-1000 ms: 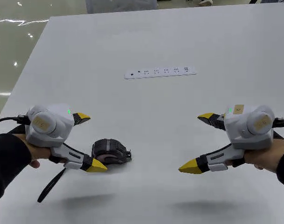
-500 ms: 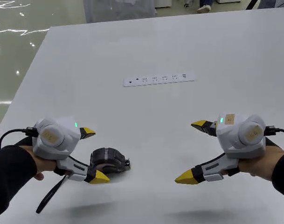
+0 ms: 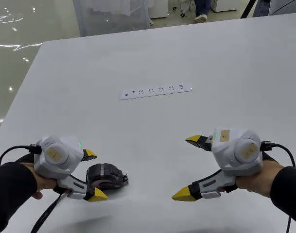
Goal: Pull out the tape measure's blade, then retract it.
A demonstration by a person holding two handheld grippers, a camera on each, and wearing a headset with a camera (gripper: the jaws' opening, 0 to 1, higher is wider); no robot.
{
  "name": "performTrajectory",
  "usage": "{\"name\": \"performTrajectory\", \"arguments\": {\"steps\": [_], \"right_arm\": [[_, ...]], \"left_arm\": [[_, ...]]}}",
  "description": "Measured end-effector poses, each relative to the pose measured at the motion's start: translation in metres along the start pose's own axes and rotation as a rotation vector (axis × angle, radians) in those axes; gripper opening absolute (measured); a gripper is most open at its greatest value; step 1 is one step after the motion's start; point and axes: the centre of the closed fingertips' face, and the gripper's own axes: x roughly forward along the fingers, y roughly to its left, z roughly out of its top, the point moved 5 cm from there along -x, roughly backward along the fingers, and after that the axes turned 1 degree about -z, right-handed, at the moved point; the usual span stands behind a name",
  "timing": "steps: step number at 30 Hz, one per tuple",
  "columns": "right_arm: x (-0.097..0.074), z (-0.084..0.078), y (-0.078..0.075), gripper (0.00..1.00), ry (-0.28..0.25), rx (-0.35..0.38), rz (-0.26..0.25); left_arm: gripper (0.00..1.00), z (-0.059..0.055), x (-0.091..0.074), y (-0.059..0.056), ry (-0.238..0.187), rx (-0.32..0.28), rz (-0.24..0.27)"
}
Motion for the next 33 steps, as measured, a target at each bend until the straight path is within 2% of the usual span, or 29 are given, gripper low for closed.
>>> {"name": "performTrajectory", "arguments": {"steps": [4, 9, 17, 19, 21, 22, 24, 26, 33], "right_arm": [[0.009, 0.004, -0.003, 0.86, 0.013, -0.033, 0.016], [0.024, 0.012, -0.007, 0.8, 0.017, -0.07, 0.038], [0.05, 0.022, -0.011, 0.76, 0.037, -0.114, 0.094], [0.056, 0.026, -0.011, 0.75, 0.036, -0.127, 0.108], [0.062, 0.027, -0.011, 0.72, 0.041, -0.14, 0.125], [0.067, 0.028, -0.011, 0.71, 0.05, -0.151, 0.135], [0.074, 0.028, -0.011, 0.69, 0.062, -0.168, 0.148], [0.08, 0.029, -0.01, 0.66, 0.066, -0.176, 0.161], [0.101, 0.024, -0.005, 0.54, 0.1, -0.182, 0.214]], "left_arm": [[0.58, -0.002, 0.007, 0.004, 0.019, 0.018, -0.003], [0.5, -0.002, 0.012, 0.009, 0.018, 0.023, -0.003], [0.47, -0.004, 0.015, 0.012, 0.008, 0.032, -0.005], [0.42, -0.003, 0.015, 0.01, 0.014, 0.038, -0.023], [0.32, -0.002, 0.017, 0.005, 0.017, 0.047, -0.067], [0.31, -0.003, 0.018, 0.006, 0.025, 0.05, -0.041], [0.31, -0.003, 0.017, 0.005, 0.035, 0.06, -0.042], [0.3, -0.003, 0.017, 0.006, 0.05, 0.103, -0.036], [0.29, -0.005, 0.018, 0.008, 0.068, 0.099, -0.026]]}}
